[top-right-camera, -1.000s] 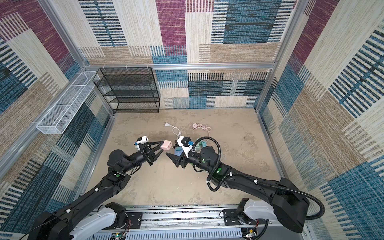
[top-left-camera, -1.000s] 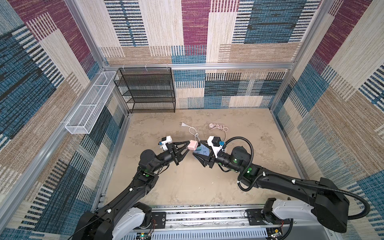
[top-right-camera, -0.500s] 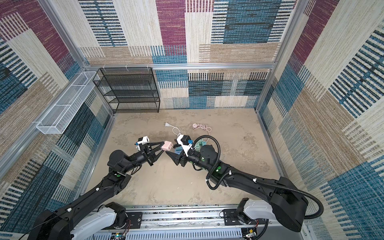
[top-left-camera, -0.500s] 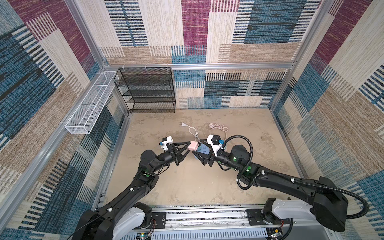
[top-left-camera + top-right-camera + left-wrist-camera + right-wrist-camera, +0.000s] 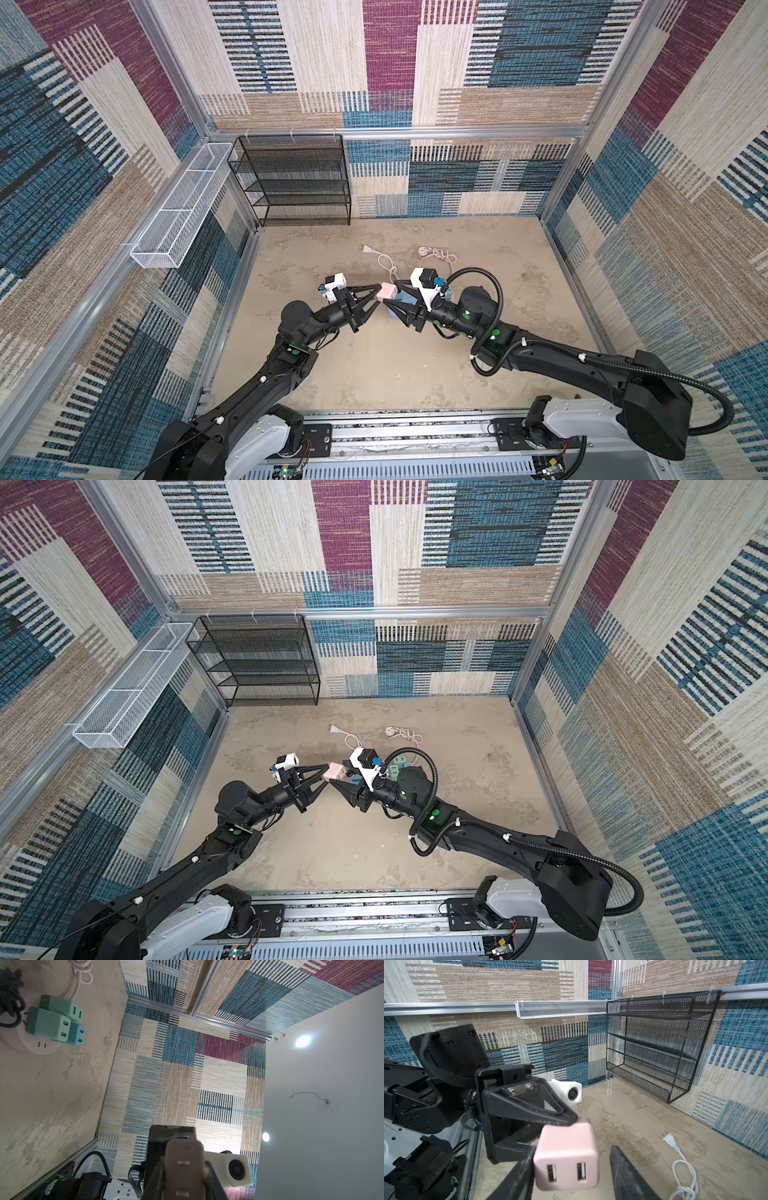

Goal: Insert the plug

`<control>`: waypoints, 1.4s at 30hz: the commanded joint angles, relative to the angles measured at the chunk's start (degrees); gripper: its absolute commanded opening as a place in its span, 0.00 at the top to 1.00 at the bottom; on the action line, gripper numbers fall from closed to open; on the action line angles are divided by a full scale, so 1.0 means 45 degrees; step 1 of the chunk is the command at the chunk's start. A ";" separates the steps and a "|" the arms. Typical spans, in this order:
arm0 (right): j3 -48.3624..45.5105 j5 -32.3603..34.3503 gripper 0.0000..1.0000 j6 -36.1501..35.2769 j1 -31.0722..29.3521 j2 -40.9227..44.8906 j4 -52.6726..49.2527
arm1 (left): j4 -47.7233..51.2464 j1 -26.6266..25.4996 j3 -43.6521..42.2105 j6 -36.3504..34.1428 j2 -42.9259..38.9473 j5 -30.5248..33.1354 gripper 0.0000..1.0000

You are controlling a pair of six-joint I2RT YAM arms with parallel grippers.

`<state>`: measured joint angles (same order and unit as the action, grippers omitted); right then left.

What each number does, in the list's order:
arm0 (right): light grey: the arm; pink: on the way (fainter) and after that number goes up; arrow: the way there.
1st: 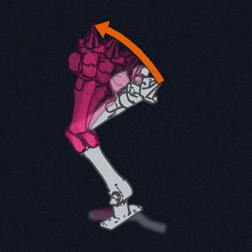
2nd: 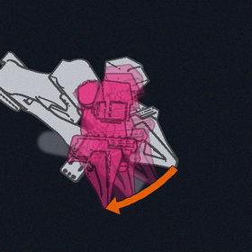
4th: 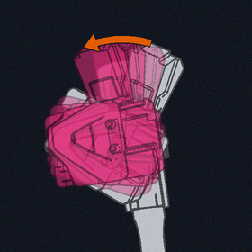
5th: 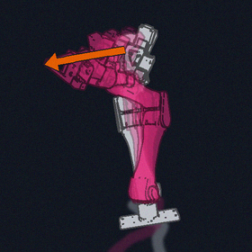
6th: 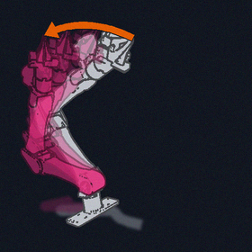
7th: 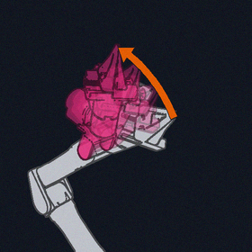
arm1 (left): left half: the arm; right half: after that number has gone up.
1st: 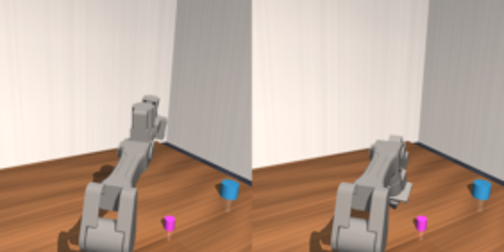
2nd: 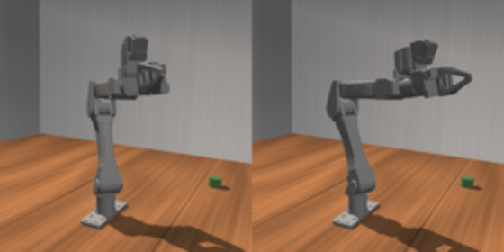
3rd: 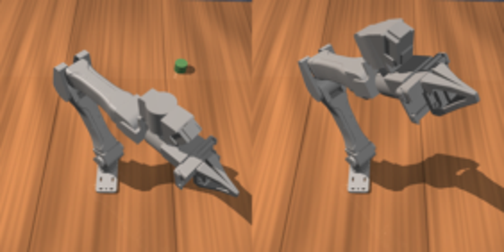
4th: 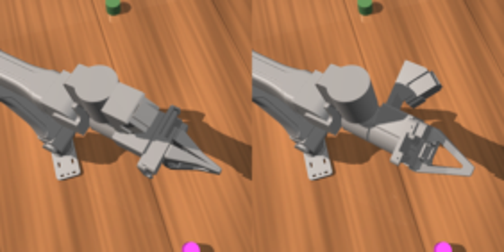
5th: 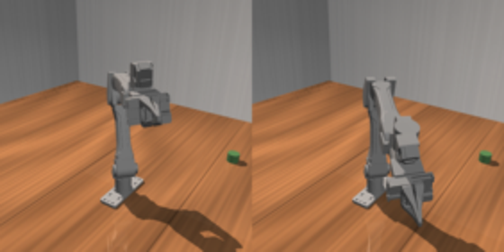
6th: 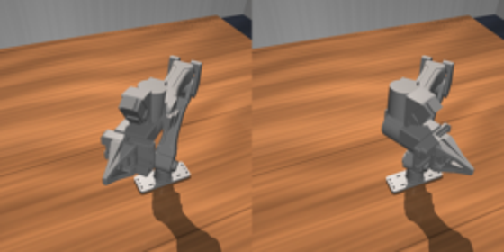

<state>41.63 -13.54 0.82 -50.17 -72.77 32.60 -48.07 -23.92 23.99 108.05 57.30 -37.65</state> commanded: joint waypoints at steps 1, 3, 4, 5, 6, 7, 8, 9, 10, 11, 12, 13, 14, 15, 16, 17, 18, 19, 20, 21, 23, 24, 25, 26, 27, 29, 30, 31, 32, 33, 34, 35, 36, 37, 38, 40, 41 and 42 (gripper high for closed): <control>0.0182 -0.0416 0.44 0.0089 -0.0003 -0.0093 0.0131 | -0.0640 -0.0006 -0.0017 0.0109 -0.0057 0.0007 1.00; 0.0241 -0.0491 0.49 0.0072 -0.0003 -0.0136 0.0100 | -0.0710 -0.0006 -0.0038 0.0125 -0.0068 0.0048 1.00; 0.0261 -0.0559 0.51 0.0067 -0.0003 -0.0164 0.0074 | -0.0723 -0.0015 -0.0057 0.0125 -0.0067 0.0046 1.00; 0.0300 -0.0599 0.53 0.0071 -0.0003 -0.0195 0.0043 | -0.0716 -0.0017 -0.0057 0.0129 -0.0086 0.0065 1.00; 0.0318 -0.0614 0.55 0.0066 -0.0005 -0.0200 0.0051 | -0.0702 -0.0035 -0.0038 0.0125 -0.0090 0.0066 1.00; 0.0303 -0.0633 0.59 0.0067 -0.0003 -0.0189 0.0054 | -0.0685 -0.0034 -0.0043 0.0123 -0.0080 0.0046 1.00; 0.0319 -0.0660 0.63 0.0072 -0.0005 -0.0195 0.0050 | -0.0685 -0.0018 -0.0038 0.0107 -0.0093 0.0047 1.00; 0.0312 -0.0663 0.66 0.0073 -0.0003 -0.0192 0.0050 | -0.0684 -0.0030 -0.0057 0.0110 -0.0067 0.0047 1.00; 0.0328 -0.0691 0.69 0.0075 -0.0003 -0.0195 0.0058 | -0.0689 -0.0024 -0.0073 0.0122 -0.0077 0.0068 1.00; 0.0313 -0.0691 0.73 0.0088 -0.0008 -0.0166 0.0060 | -0.0687 -0.0029 -0.0086 0.0129 -0.0061 0.0075 1.00; 0.0308 -0.0685 0.79 0.0073 -0.0013 -0.0147 0.0060 | -0.0690 -0.0029 -0.0096 0.0120 -0.0051 0.0075 1.00; 0.0319 -0.0682 0.85 0.0072 -0.0008 -0.0120 0.0051 | -0.0675 -0.0033 -0.0130 0.0111 -0.0042 0.0085 1.00; 0.0280 -0.0682 0.91 0.0073 -0.0003 -0.0105 0.0024 | -0.0675 -0.0031 -0.0152 0.0110 -0.0032 0.0104 1.00; 0.0296 -0.0639 1.00 0.0077 -0.0003 -0.0084 -0.0026 | -0.0695 -0.0035 -0.0218 0.0110 -0.0002 0.0157 1.00; 0.0272 -0.0578 1.00 0.0059 -0.0003 -0.0069 -0.0071 | -0.0707 -0.0028 -0.0266 0.0110 0.0001 0.0218 1.00; 0.0273 -0.0515 1.00 0.0070 -0.0003 -0.0052 -0.0128 | -0.0685 -0.0034 -0.0308 0.0110 0.0008 0.0239 1.00; 0.0268 -0.0487 1.00 0.0053 -0.0003 -0.0058 -0.0233 | -0.0668 -0.0026 -0.0342 0.0093 0.0012 0.0271 1.00; 0.0280 -0.0418 1.00 0.0039 -0.0003 -0.0035 -0.0347 | -0.0632 0.0001 -0.0317 0.0062 0.0041 0.0248 1.00; 0.0272 -0.0296 1.00 0.0087 -0.0010 -0.0020 -0.0450 | -0.0538 0.0022 -0.0294 -0.0002 0.0060 0.0196 0.94; 0.0287 -0.0182 1.00 0.0122 -0.0008 0.0035 -0.0629 | -0.0362 0.0107 -0.0239 -0.0094 0.0077 0.0125 0.77; 0.0242 0.0072 1.00 0.0188 -0.0003 0.0134 -0.1010 | 0.0454 0.0398 -0.0038 -0.0379 0.0018 -0.0175 0.05; 0.0175 0.0270 1.00 0.0228 -0.0003 0.0255 -0.1213 | 0.1087 0.0647 0.0099 -0.0693 -0.0070 -0.0361 0.00; 0.0121 0.0443 1.00 0.0276 -0.0008 0.0378 -0.1430 | 0.1919 0.0921 0.0264 -0.1097 -0.0202 -0.0534 0.00; 0.0105 0.0574 1.00 0.0343 -0.0003 0.0476 -0.1675 | 0.2667 0.1189 0.0399 -0.1448 -0.0363 -0.0676 0.00; 0.0101 0.0855 1.00 0.0449 -0.0003 0.0615 -0.1950 | 0.3784 0.1521 0.0555 -0.1922 -0.0571 -0.0765 0.00; 0.0113 0.1385 1.00 0.0730 -0.0003 0.0842 -0.2487 | 0.5390 0.2112 0.0974 -0.2965 -0.0940 -0.0941 0.00; 0.0149 0.1675 1.00 0.0856 -0.0013 0.0918 -0.2787 | 0.6258 0.2348 0.1297 -0.3824 -0.1075 -0.1016 0.00; 0.0221 0.2092 1.00 0.1174 -0.0003 0.0991 -0.3125 | 0.7372 0.2503 0.1697 -0.4683 -0.1183 -0.1031 0.00; 0.0390 0.2579 1.00 0.1483 -0.0003 0.0981 -0.3490 | 0.8293 0.2559 0.2102 -0.5546 -0.1255 -0.0958 0.00; 0.0621 0.3035 1.00 0.1804 -0.0003 0.0959 -0.3988 | 0.9784 0.2562 0.2633 -0.6646 -0.1287 -0.0764 0.00; 0.0789 0.3434 1.00 0.2100 -0.0003 0.0917 -0.4560 | 1.1213 0.2562 0.3213 -0.7809 -0.1297 -0.0501 0.00; 0.1060 0.3834 1.00 0.2480 -0.0003 0.0822 -0.5123 | 1.2473 0.2562 0.3743 -0.8801 -0.1252 -0.0165 0.01; 0.1446 0.4279 1.00 0.2857 0.0012 0.0682 -0.5724 | 1.3900 0.2562 0.4323 -1.0022 -0.1168 0.0267 0.01; 0.1826 0.4647 1.00 0.3168 0.0017 0.0501 -0.6322 | 1.5179 0.2543 0.4843 -1.1032 -0.1109 0.0789 0.00; 0.2171 0.4839 1.00 0.3375 0.0016 0.0354 -0.6754 | 1.6027 0.2543 0.5170 -1.1748 -0.1023 0.1439 0.00; 0.2722 0.5270 1.00 0.3796 0.0017 0.0123 -0.7329 | 1.7443 0.2526 0.5749 -1.3045 -0.0873 0.2434 0.01; 0.2940 0.5388 1.00 0.3956 0.0004 0.0029 -0.7573 | 1.7983 0.2459 0.5935 -1.3520 -0.0779 0.2953 0.01; 0.3162 0.5484 1.00 0.4092 0.0016 -0.0037 -0.7805 | 1.8367 0.2389 0.6110 -1.3971 -0.0678 0.3357 0.01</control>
<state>53.82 6.42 14.74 -50.13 -72.27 3.09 19.22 -12.64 49.65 59.75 53.49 -30.24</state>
